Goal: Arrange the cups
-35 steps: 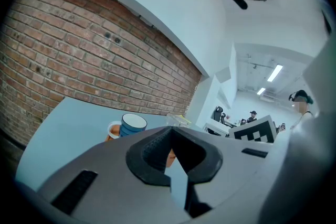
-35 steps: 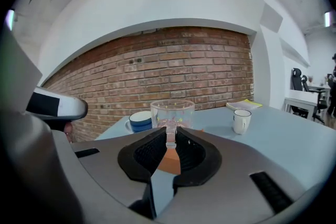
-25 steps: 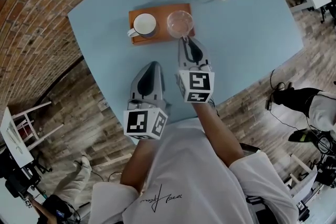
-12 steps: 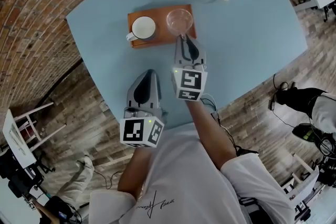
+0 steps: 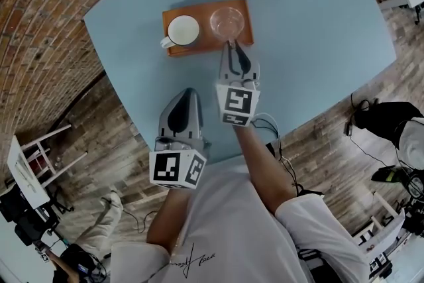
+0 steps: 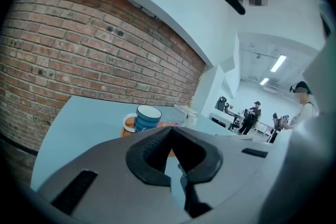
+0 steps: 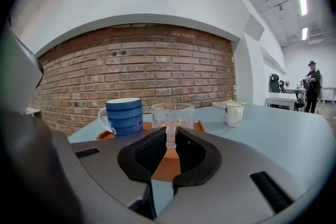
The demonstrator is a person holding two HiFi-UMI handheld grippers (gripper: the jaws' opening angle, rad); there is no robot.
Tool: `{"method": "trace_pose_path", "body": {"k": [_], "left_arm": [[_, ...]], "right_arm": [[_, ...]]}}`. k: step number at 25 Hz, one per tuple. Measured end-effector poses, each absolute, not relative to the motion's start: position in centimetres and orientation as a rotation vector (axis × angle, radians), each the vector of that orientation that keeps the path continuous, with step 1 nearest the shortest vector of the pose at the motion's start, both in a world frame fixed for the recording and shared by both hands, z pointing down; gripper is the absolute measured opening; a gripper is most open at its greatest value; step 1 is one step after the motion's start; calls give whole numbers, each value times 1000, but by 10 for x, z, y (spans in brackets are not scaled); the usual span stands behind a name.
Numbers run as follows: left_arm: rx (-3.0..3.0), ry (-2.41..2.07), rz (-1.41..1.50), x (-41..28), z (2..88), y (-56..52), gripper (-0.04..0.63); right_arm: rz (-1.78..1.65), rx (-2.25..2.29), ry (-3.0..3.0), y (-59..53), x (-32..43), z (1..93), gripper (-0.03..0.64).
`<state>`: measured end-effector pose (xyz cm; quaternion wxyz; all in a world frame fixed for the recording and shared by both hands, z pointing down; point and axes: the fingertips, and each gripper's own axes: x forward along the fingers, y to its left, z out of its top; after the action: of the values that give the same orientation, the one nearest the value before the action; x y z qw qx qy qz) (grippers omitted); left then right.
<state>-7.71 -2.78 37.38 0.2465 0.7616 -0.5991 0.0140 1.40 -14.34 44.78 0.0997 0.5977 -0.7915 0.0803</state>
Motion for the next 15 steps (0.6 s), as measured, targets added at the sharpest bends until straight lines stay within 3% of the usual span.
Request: {"method": "trace_pose_path", "body": {"k": [15], "left_arm": [[2095, -1619, 123, -78, 385, -24, 9]], "right_arm": [[257, 1824, -2337, -141, 15, 466, 57]]}}
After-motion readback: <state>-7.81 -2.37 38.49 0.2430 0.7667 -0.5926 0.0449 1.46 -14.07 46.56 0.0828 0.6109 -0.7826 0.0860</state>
